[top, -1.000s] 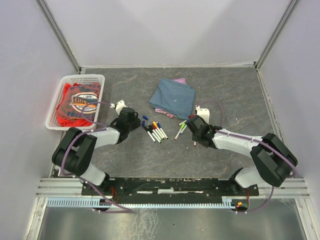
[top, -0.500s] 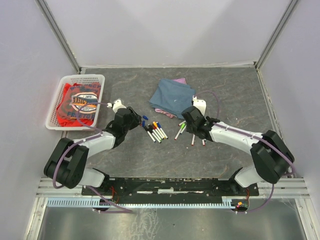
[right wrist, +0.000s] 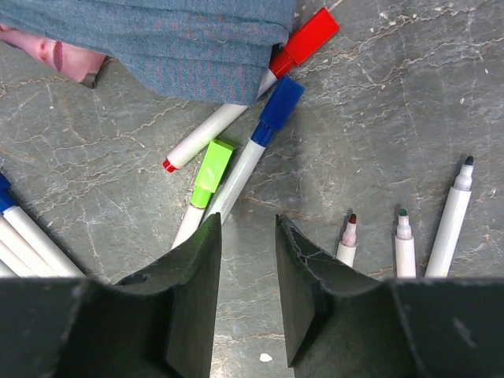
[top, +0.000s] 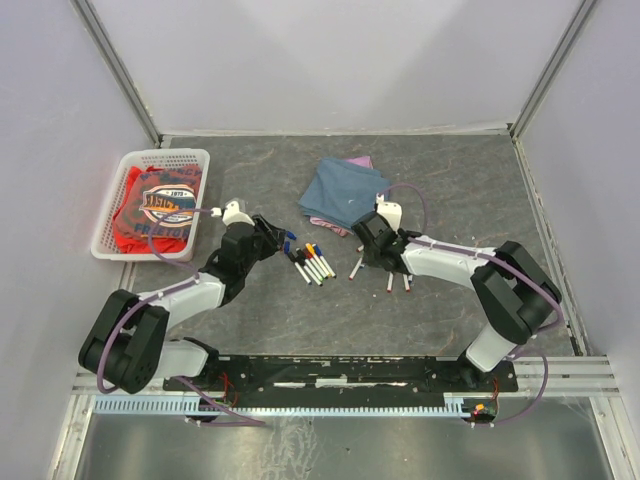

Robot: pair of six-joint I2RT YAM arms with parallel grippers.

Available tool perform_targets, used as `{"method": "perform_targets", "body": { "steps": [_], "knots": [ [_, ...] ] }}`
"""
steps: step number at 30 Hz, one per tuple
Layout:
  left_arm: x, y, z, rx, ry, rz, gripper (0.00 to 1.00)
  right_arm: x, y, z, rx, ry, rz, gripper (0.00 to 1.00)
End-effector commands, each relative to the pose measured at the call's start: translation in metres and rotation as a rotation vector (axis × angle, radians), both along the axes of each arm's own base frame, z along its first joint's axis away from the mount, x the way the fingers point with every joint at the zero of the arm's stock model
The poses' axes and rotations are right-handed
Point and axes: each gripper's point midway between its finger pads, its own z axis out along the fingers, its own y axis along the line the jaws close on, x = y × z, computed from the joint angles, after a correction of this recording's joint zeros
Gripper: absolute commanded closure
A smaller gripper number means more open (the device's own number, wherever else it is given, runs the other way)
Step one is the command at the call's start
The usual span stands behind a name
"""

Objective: Open the pen caps

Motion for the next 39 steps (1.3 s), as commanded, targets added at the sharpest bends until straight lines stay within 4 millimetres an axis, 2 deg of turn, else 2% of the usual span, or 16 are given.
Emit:
{"method": "perform_targets", "body": {
  "steps": [1,18,28,39],
  "knots": [
    [0.006,-0.007,0.027,-0.026,-0.099,-0.028,0.47,0.016,0.013,0.013,0.046,-0.045,-0.02,0.6],
    [0.003,-0.004,0.026,-0.021,-0.111,-0.029,0.48,0.021,0.013,0.002,0.04,-0.037,-0.042,0.6],
    [0.002,-0.005,0.028,-0.023,-0.12,-0.029,0.48,0.025,0.016,0.013,0.078,-0.077,-0.052,0.6],
    [0.001,-0.005,0.027,-0.024,-0.118,-0.028,0.48,0.025,0.014,-0.006,0.056,-0.042,-0.059,0.6]
  ]
}}
